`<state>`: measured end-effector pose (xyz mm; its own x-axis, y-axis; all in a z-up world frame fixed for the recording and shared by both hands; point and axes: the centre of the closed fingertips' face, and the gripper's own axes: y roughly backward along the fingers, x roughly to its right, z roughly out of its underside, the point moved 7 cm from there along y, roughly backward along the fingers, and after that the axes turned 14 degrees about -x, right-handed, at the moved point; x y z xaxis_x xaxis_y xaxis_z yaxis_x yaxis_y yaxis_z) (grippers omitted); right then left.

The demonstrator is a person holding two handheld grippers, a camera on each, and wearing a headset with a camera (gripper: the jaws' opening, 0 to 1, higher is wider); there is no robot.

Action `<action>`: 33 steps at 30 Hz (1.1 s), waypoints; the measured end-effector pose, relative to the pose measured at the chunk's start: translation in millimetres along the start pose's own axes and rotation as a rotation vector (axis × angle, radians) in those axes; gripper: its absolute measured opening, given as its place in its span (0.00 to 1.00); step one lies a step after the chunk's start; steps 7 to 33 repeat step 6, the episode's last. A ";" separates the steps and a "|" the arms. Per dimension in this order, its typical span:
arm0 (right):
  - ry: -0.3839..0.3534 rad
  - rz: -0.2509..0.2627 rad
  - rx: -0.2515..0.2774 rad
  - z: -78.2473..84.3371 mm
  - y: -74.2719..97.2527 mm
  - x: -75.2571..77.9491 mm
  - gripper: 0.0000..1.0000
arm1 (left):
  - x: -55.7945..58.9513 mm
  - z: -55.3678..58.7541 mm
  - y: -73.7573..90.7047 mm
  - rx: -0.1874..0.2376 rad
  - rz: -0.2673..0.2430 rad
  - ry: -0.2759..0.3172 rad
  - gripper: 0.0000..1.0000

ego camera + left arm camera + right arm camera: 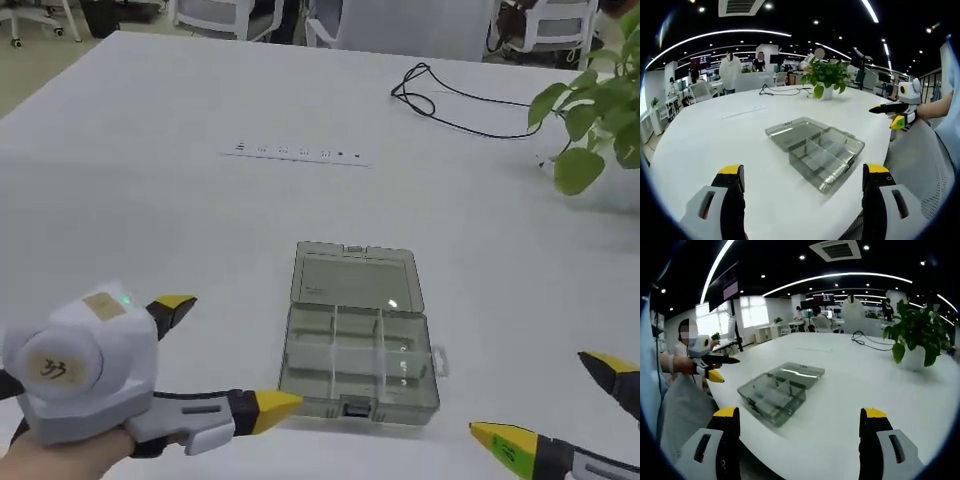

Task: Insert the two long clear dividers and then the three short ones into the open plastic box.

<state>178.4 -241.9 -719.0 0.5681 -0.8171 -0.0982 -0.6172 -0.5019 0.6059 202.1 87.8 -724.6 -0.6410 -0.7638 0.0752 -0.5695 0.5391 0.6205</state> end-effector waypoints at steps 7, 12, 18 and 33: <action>0.016 -0.011 -0.013 -1.6 0.8 6.1 1.00 | -2.8 1.0 0.0 0.000 -0.010 0.006 1.00; 0.016 -0.011 -0.013 -1.6 0.8 6.1 1.00 | -2.8 1.0 0.0 0.000 -0.010 0.006 1.00; 0.016 -0.011 -0.013 -1.6 0.8 6.1 1.00 | -2.8 1.0 0.0 0.000 -0.010 0.006 1.00; 0.016 -0.011 -0.013 -1.6 0.8 6.1 1.00 | -2.8 1.0 0.0 0.000 -0.010 0.006 1.00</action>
